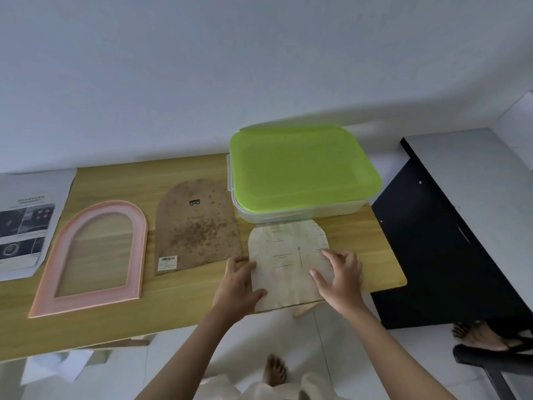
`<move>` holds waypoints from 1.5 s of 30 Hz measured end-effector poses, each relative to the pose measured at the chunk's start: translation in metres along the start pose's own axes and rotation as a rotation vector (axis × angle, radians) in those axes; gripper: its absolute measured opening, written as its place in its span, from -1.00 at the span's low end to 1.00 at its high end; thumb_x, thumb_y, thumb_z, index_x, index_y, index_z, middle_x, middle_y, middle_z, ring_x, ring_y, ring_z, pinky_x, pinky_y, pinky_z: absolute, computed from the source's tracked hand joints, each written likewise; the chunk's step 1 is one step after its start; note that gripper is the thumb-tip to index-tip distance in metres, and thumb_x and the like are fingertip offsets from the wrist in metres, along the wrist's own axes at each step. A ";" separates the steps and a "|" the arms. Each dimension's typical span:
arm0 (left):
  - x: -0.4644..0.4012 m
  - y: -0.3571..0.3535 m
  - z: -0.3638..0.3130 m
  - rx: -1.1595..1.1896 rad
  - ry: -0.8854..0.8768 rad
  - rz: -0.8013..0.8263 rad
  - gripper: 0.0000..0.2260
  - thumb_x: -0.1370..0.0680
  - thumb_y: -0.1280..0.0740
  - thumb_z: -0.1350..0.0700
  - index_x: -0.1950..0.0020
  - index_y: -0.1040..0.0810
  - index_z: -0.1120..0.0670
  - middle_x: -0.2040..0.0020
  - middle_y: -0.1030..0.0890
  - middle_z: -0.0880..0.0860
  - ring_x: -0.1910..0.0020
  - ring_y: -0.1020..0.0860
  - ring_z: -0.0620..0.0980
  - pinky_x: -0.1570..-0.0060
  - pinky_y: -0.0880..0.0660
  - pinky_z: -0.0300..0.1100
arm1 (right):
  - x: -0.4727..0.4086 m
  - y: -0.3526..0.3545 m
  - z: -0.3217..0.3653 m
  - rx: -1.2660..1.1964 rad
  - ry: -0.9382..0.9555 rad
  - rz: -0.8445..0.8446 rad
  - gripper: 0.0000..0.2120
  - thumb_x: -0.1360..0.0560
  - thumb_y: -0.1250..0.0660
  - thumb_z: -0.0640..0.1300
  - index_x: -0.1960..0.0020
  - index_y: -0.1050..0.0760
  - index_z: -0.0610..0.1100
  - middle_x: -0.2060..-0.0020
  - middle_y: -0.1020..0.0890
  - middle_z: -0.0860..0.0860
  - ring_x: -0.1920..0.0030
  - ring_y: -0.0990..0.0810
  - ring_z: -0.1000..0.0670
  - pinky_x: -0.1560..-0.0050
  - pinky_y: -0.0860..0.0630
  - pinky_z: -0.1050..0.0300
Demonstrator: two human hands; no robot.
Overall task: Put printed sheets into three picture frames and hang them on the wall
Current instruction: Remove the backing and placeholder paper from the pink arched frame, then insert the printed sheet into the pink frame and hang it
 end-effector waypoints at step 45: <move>0.080 0.417 0.391 -0.062 0.485 -0.479 -0.48 -0.41 -0.41 -0.11 -0.33 -0.43 -0.01 -0.34 -0.34 -0.05 -0.34 -0.27 0.01 -0.20 -0.42 0.05 | -0.035 -0.351 0.583 0.187 0.450 0.478 -0.32 -0.42 -0.33 0.19 -0.43 -0.20 -0.02 -0.38 -0.35 0.01 -0.39 -0.29 -0.08 -0.37 -0.23 -0.20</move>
Point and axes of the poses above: each hand's wrist, its own x-axis away from the middle knuckle, its own y-axis out of the back of the hand, z = x × y, the point moved 3 cm from there along -x, towards the middle knuckle
